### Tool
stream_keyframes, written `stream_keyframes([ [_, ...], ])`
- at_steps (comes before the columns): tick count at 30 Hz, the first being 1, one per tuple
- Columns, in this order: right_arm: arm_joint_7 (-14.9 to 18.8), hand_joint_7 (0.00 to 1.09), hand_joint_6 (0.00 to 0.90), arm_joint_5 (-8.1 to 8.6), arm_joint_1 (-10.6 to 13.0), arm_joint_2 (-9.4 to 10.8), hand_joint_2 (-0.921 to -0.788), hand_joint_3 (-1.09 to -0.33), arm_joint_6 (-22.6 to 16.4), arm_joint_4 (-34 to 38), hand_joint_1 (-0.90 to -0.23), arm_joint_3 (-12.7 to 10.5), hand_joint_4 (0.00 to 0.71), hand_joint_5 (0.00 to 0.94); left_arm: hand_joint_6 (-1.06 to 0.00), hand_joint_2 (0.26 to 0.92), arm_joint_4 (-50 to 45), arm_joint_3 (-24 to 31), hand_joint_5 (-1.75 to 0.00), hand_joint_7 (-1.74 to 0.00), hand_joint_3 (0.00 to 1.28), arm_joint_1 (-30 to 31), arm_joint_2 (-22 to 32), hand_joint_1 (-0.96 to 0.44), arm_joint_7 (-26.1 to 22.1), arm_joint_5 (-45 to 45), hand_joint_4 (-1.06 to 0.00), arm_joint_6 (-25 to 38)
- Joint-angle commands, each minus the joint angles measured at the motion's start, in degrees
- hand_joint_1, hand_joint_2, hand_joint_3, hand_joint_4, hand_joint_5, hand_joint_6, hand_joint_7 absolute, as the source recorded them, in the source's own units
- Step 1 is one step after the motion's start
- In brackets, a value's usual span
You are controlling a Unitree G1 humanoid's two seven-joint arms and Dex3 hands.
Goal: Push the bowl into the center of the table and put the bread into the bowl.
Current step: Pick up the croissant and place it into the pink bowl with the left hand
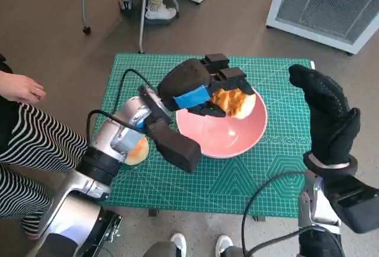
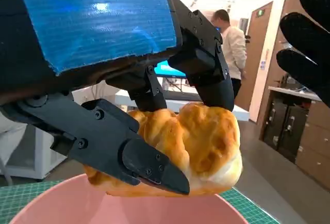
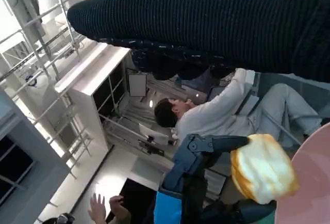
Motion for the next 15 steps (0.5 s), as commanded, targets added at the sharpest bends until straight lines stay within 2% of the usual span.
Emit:
stream_keyframes([
  [1, -0.4, 0.45, 0.036, 0.27, 2.1, 0.1, -0.921, -0.748, 1.0, -1.1, -0.694, -0.1, 0.121, 0.000, -0.54, 0.921, 5.2, -2.4, -1.28, -1.20, 0.13, -0.8, -2.8, 0.00, -2.9, 0.9, -0.63, 0.4],
  [4, -0.6, 0.45, 0.027, 0.21, 2.3, 0.1, -0.921, -0.750, 1.2, -1.6, -0.694, -0.2, 0.119, 0.000, -0.50, 0.921, 8.0, -2.8, -1.28, -1.32, 0.18, -1.7, -3.8, 0.00, -4.9, 0.4, -0.54, 1.3],
  [5, -0.7, 0.46, 0.024, 0.20, 2.4, 0.1, -0.921, -0.751, 1.3, -1.8, -0.694, -0.3, 0.119, 0.000, -0.45, 0.880, 8.7, -2.8, -1.04, -1.12, 0.16, -1.9, -4.1, -0.02, -5.7, 0.2, -0.49, 1.6],
  [6, -0.8, 0.46, 0.022, 0.16, 2.4, 0.2, -0.921, -0.752, 1.4, -1.9, -0.693, -0.3, 0.118, 0.000, -0.45, 0.865, 9.6, -2.8, -0.80, -0.93, 0.13, -2.1, -4.4, -0.03, -7.3, -0.3, -0.50, 2.1],
  [7, -0.9, 0.46, 0.020, 0.11, 2.4, 0.2, -0.921, -0.753, 1.4, -2.0, -0.693, -0.3, 0.118, 0.000, -0.43, 0.858, 10.2, -2.7, -0.68, -0.84, 0.11, -2.3, -4.6, -0.04, -8.4, -0.6, -0.49, 2.4],
  [8, -0.9, 0.46, 0.018, 0.08, 2.5, 0.2, -0.921, -0.754, 1.5, -2.1, -0.693, -0.3, 0.117, 0.000, -0.41, 0.850, 10.6, -2.6, -0.39, -0.60, 0.06, -2.5, -4.7, -0.06, -9.0, -0.8, -0.48, 2.5],
  [9, -1.0, 0.46, 0.017, 0.06, 2.4, 0.2, -0.921, -0.754, 1.6, -2.1, -0.693, -0.3, 0.117, 0.000, -0.40, 0.849, 11.1, -2.4, -0.33, -0.55, 0.05, -2.6, -4.8, -0.06, -10.6, -1.3, -0.49, 2.8],
  [10, -1.0, 0.46, 0.015, 0.05, 2.5, 0.2, -0.921, -0.755, 1.6, -2.2, -0.693, -0.3, 0.117, 0.000, -0.35, 0.835, 11.4, -2.1, -0.21, -0.44, 0.04, -2.8, -4.8, -0.07, -13.1, -2.2, -0.42, 3.5],
  [12, -1.2, 0.46, 0.013, 0.01, 2.4, 0.2, -0.921, -0.755, 1.7, -2.2, -0.693, -0.3, 0.116, 0.000, -0.30, 0.819, 11.9, -1.7, -0.11, -0.29, 0.02, -3.1, -4.8, -0.09, -16.2, -3.3, -0.32, 4.2],
  [15, -1.4, 0.47, 0.009, -0.01, 2.4, 0.3, -0.921, -0.757, 1.9, -2.3, -0.693, -0.3, 0.116, 0.000, -0.26, 0.805, 11.3, -0.8, -0.04, -0.16, 0.01, -3.3, -4.4, -0.13, -20.7, -5.2, -0.20, 5.7],
])
